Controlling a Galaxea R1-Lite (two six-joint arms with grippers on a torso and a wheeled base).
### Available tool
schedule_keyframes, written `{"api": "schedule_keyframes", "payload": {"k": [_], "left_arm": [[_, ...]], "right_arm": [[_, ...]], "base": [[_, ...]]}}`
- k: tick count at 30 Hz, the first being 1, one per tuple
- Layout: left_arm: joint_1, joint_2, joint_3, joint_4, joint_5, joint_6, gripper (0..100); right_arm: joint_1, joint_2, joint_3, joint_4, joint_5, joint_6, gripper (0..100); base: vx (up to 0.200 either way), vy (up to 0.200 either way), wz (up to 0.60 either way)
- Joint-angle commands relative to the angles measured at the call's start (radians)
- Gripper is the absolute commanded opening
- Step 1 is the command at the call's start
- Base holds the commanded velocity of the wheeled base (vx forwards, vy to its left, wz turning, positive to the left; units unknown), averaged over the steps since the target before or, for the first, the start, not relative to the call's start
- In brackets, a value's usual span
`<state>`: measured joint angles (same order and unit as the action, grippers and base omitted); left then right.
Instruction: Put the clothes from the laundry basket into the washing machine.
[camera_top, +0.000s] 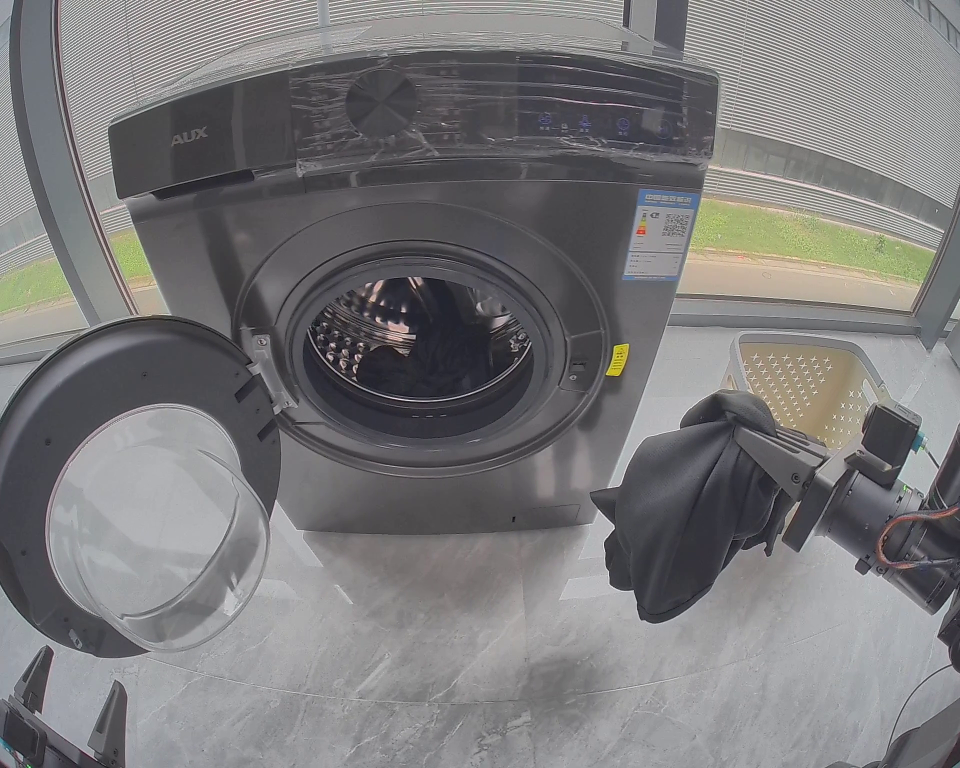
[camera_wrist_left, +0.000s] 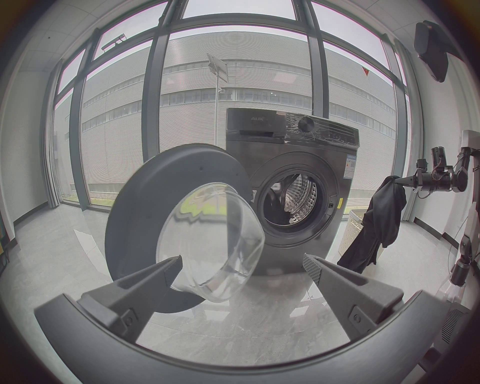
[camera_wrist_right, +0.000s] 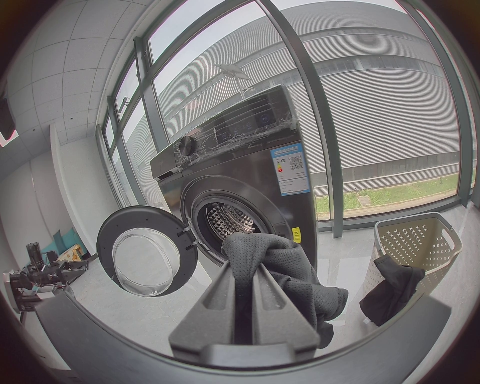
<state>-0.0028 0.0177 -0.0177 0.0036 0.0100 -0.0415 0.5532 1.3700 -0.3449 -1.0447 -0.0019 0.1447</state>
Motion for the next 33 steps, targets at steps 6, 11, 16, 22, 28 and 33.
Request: {"api": "schedule_keyframes", "payload": {"k": [6,11,16,22,28,33], "left_arm": [[0.000,-0.018,0.016,-0.001,0.001,-0.001,100],[0.000,-0.018,0.016,-0.001,0.001,-0.001,100],[0.000,-0.018,0.016,-0.001,0.001,-0.001,100],[0.000,-0.018,0.016,-0.001,0.001,-0.003,100],[0.000,-0.018,0.016,-0.001,0.001,-0.003,100],[0.000,-0.018,0.016,-0.001,0.001,-0.003,100]], "right_arm": [[0.001,0.001,0.001,0.000,0.000,0.000,0],[0.001,0.001,0.003,0.000,-0.001,0.000,0],[0.001,0.001,0.003,0.000,-0.001,0.000,0],[0.001,0.003,0.003,0.003,-0.001,0.001,0],[0.001,0.011,0.007,0.002,-0.003,0.001,0],[0.002,0.018,0.014,-0.001,-0.001,0.001,0]], "base": [[-0.133,0.000,0.00],[-0.080,0.000,0.00],[0.000,0.000,0.00],[0.000,0.067,0.00],[0.000,0.200,0.00],[0.000,0.040,0.00]]}}
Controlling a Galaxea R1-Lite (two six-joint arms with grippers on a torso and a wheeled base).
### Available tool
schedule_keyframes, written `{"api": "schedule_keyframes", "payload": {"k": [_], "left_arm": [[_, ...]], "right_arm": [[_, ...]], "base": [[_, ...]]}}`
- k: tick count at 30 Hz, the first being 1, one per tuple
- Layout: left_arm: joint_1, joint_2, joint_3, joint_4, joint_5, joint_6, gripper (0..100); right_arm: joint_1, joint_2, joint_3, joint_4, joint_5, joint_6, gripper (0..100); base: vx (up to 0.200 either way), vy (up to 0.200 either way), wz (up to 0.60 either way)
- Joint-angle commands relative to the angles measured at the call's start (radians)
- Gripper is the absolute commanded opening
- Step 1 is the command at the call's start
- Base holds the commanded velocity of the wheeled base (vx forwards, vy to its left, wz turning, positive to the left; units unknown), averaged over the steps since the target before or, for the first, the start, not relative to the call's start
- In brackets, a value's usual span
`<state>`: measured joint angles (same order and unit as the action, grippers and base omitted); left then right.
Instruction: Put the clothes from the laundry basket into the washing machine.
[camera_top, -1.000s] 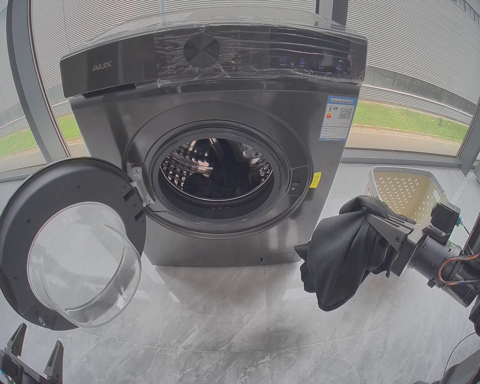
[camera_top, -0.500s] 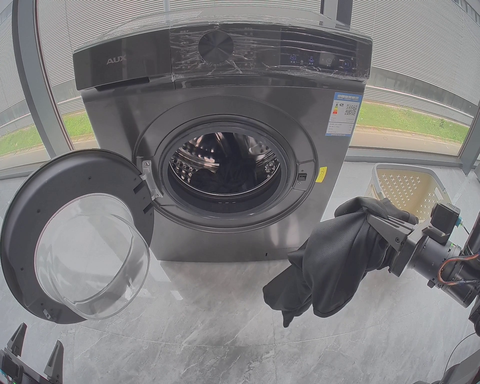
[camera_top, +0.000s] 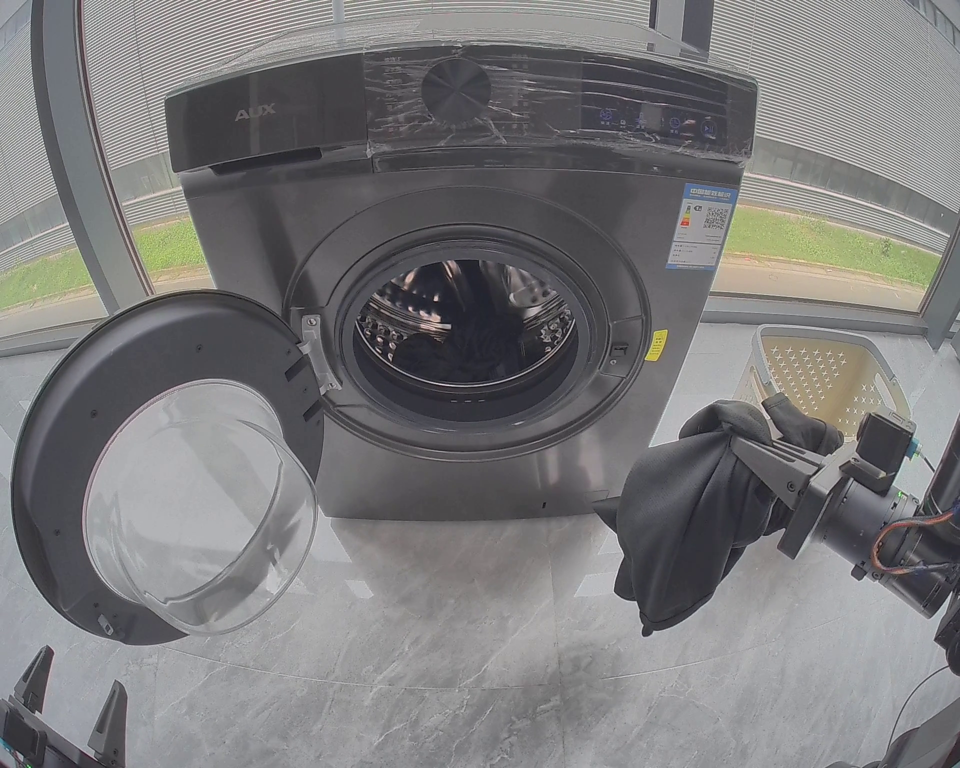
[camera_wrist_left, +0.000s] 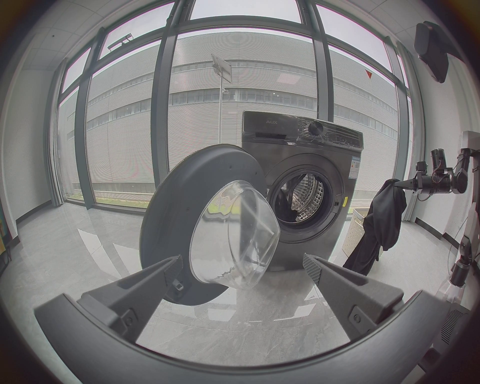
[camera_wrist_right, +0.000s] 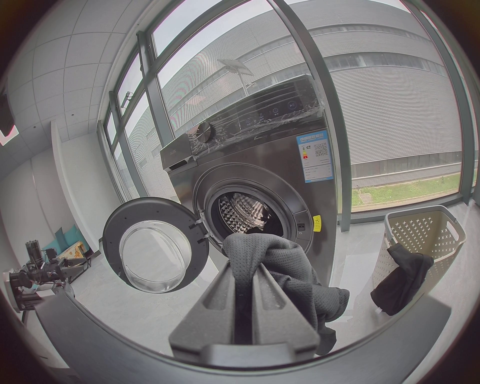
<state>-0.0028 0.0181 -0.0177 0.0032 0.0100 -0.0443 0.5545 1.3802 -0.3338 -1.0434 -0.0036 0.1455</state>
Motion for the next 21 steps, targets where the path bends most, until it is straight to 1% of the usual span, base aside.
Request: {"api": "schedule_keyframes", "payload": {"k": [1,5,12,21], "left_arm": [[0.000,-0.018,0.016,0.000,0.001,0.000,100],[0.000,-0.018,0.016,0.000,0.001,0.000,100],[0.000,-0.018,0.016,0.000,0.001,0.000,100],[0.000,-0.018,0.016,0.000,0.001,0.000,100]], "right_arm": [[0.001,0.008,0.002,-0.001,0.001,0.000,0],[0.002,0.011,0.004,-0.001,0.001,0.000,0],[0.005,0.017,0.010,-0.003,0.002,0.002,0],[0.012,0.019,0.010,-0.003,0.002,0.000,0]], "base": [[0.000,0.000,0.00],[0.000,0.000,0.00],[0.200,0.000,0.00],[0.000,0.000,0.00]]}}
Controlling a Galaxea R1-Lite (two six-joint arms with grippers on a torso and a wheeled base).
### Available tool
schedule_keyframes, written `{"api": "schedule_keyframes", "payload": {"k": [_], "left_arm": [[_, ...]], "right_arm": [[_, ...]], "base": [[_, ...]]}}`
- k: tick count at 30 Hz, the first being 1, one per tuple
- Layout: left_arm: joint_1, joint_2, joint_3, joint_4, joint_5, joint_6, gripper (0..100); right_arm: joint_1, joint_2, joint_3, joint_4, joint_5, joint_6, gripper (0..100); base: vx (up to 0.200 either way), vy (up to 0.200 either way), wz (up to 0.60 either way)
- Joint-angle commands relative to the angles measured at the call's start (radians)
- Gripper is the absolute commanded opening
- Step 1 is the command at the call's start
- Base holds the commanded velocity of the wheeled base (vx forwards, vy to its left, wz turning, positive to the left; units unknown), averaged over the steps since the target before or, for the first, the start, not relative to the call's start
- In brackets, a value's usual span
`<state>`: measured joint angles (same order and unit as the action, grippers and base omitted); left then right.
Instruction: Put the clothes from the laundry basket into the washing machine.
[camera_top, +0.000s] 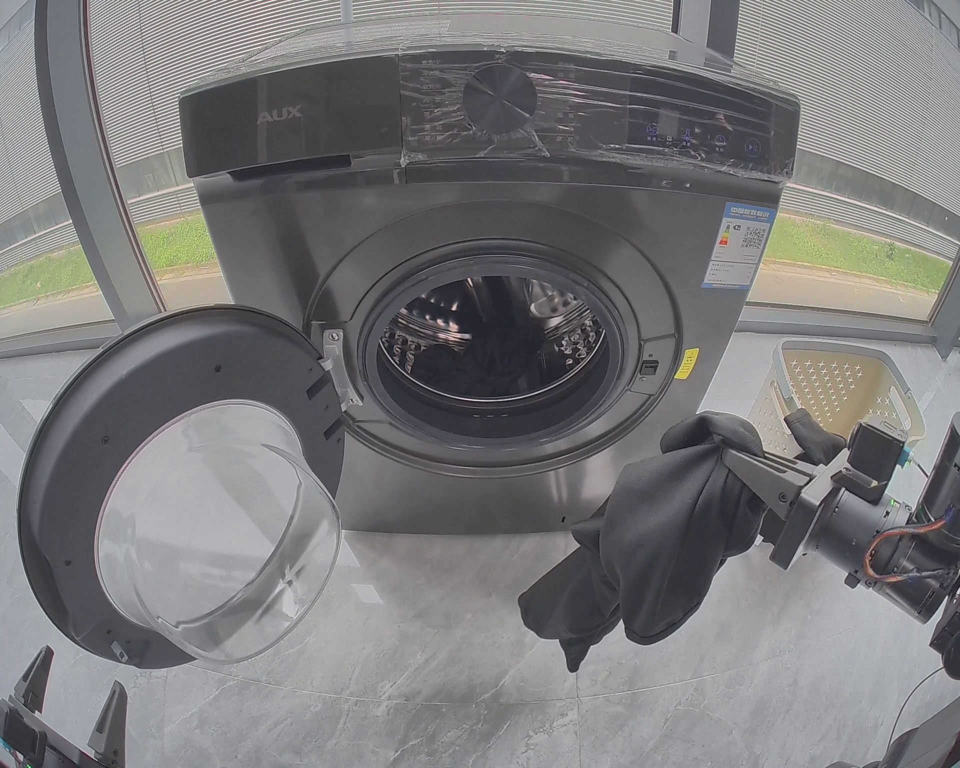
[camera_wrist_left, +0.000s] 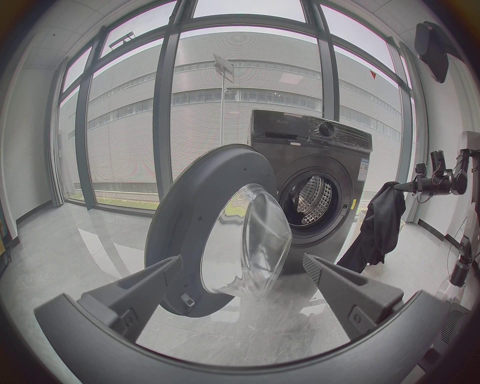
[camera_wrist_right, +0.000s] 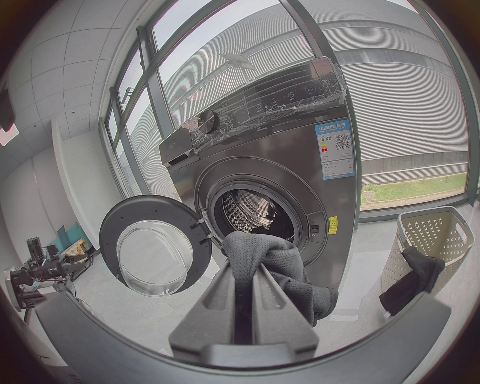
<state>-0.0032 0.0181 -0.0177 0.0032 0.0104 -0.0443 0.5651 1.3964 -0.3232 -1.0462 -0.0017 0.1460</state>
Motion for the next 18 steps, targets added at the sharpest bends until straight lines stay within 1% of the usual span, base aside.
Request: {"api": "schedule_keyframes", "payload": {"k": [1,5,8,9,12,14,15,17,18], "left_arm": [[0.000,-0.018,0.016,0.000,0.000,0.000,100],[0.000,-0.018,0.016,0.000,0.000,0.000,100],[0.000,-0.018,0.016,0.000,0.000,0.000,100],[0.000,-0.018,0.016,0.000,0.000,0.000,100],[0.000,-0.018,0.016,-0.002,0.000,0.011,100],[0.000,-0.018,0.018,-0.003,-0.001,0.012,100],[0.000,-0.018,0.018,-0.003,-0.001,0.018,100],[0.002,-0.018,0.018,-0.002,-0.003,0.041,100],[0.002,-0.018,0.018,-0.002,-0.003,0.041,100]], "right_arm": [[0.002,0.004,0.000,0.000,0.000,0.000,0],[0.006,0.012,0.000,0.000,0.000,0.001,0],[0.012,0.012,-0.005,-0.002,0.002,0.000,0],[0.015,0.010,-0.005,-0.002,0.002,0.000,0],[0.033,0.012,-0.010,-0.003,0.002,0.001,0],[0.053,0.013,-0.013,-0.002,0.002,0.003,0],[0.065,0.023,-0.014,-0.002,0.002,0.004,0],[0.075,0.042,-0.023,-0.003,0.002,0.011,0],[0.075,0.042,-0.023,-0.003,0.002,0.011,0]], "base": [[0.000,0.000,0.00],[0.000,0.000,0.00],[0.200,0.000,0.00],[0.000,0.000,0.00],[0.000,0.000,0.00],[0.000,0.000,0.00],[0.000,0.000,0.00],[0.000,0.000,0.00],[0.000,0.000,0.00]]}}
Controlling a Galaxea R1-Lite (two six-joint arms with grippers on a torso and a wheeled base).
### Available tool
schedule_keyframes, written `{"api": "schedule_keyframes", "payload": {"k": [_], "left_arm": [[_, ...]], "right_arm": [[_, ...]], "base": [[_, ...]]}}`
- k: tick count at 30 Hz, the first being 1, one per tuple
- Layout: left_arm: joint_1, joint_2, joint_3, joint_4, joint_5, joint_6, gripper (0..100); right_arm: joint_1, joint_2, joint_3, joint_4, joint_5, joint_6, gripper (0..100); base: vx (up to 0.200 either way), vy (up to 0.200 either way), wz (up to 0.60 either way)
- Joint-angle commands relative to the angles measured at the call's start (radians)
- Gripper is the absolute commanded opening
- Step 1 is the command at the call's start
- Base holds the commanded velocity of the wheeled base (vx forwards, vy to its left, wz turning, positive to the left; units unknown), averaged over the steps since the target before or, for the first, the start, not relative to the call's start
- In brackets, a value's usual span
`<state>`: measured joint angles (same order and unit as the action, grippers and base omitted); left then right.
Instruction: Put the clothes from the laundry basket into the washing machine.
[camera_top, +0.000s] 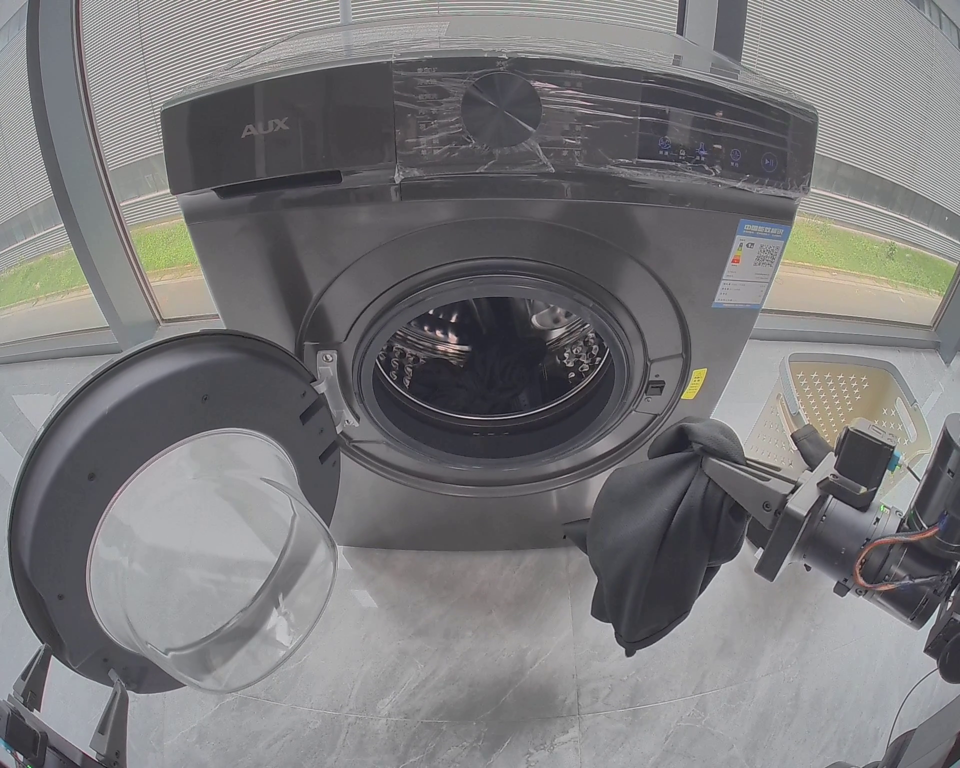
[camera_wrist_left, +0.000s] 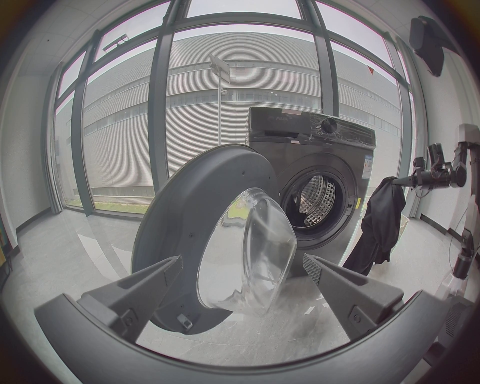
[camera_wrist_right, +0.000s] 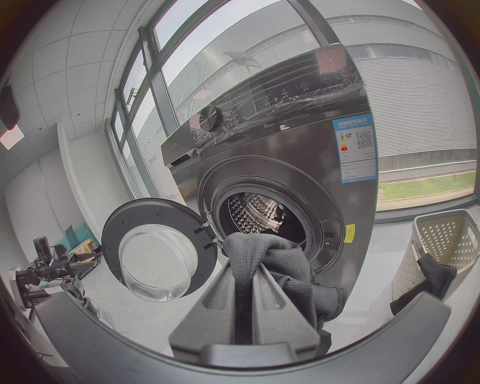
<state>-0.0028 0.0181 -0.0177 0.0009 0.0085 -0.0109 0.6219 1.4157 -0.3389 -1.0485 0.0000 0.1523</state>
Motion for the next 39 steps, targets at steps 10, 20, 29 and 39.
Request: {"api": "schedule_keyframes", "payload": {"k": [10,20,29,39], "left_arm": [[0.003,-0.018,0.018,0.001,-0.001,0.015,100],[0.007,0.086,-0.211,-0.050,-0.219,0.003,100],[-0.019,0.577,-0.242,-0.156,-0.535,0.106,100],[-0.287,0.968,-0.248,-0.495,-0.455,0.088,100]], "right_arm": [[0.073,0.124,-0.109,-0.013,0.005,0.036,0],[0.113,0.342,-0.199,-0.182,-0.155,0.049,0],[0.185,0.408,-0.325,-0.182,-0.238,0.127,0],[0.188,0.425,-0.399,-0.180,-0.224,0.208,0]], "base": [[0.000,0.000,0.00],[0.000,0.000,0.00],[0.000,0.000,0.00],[0.000,0.000,0.00]]}}
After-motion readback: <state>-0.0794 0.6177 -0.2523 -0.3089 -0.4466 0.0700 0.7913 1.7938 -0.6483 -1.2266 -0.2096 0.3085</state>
